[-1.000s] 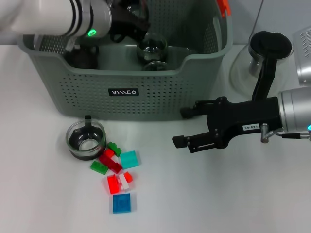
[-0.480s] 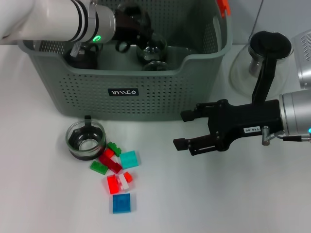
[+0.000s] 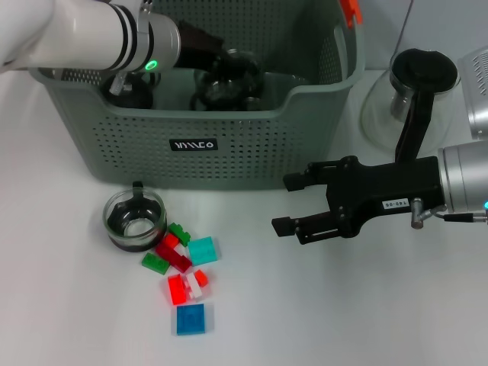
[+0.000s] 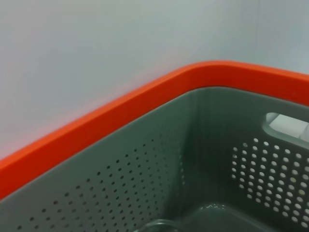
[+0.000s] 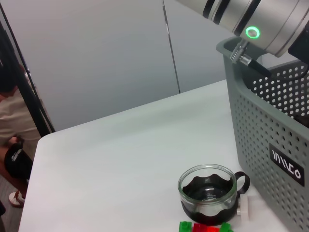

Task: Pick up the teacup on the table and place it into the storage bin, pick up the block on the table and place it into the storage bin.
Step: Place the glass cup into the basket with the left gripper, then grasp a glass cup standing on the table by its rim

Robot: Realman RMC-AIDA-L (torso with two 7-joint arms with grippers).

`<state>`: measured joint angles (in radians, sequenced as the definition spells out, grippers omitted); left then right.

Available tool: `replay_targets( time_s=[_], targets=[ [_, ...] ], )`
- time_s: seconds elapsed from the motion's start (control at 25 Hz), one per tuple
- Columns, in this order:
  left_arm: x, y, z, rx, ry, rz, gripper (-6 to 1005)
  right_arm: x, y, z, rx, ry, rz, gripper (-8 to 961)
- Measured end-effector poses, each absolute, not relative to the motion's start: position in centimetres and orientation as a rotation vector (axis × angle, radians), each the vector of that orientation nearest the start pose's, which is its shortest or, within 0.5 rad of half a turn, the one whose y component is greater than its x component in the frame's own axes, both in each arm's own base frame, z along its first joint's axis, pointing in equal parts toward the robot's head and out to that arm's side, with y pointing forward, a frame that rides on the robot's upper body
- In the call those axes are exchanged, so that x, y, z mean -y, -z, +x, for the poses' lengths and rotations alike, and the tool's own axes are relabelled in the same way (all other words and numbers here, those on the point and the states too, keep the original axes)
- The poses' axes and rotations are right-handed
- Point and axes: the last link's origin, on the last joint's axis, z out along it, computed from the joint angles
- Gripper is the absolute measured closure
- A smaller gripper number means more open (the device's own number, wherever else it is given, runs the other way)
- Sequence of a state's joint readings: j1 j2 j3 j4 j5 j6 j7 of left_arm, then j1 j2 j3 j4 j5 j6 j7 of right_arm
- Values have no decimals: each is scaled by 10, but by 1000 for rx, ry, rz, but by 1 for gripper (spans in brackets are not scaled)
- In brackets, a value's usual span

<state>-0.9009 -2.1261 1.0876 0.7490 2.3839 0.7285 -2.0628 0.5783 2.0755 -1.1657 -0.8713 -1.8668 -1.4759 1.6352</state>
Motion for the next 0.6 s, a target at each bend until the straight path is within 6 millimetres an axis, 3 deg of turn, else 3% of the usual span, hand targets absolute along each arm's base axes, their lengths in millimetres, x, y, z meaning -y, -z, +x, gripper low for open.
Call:
replay_targets(
  time_s=[0.32,0.44,0.6],
  targets=[
    [-471,21,-150,617,109,-2381,438,-344,29,187,-454,-511,-2998,101],
    [-469,9,-144,621,149,-2370,362,-344,29,187,-454,-512,-2999,101],
    [-458,-25,-124,605,244,-2347,268,-344,27,188,-460,-518,-2991,101]
  ],
)
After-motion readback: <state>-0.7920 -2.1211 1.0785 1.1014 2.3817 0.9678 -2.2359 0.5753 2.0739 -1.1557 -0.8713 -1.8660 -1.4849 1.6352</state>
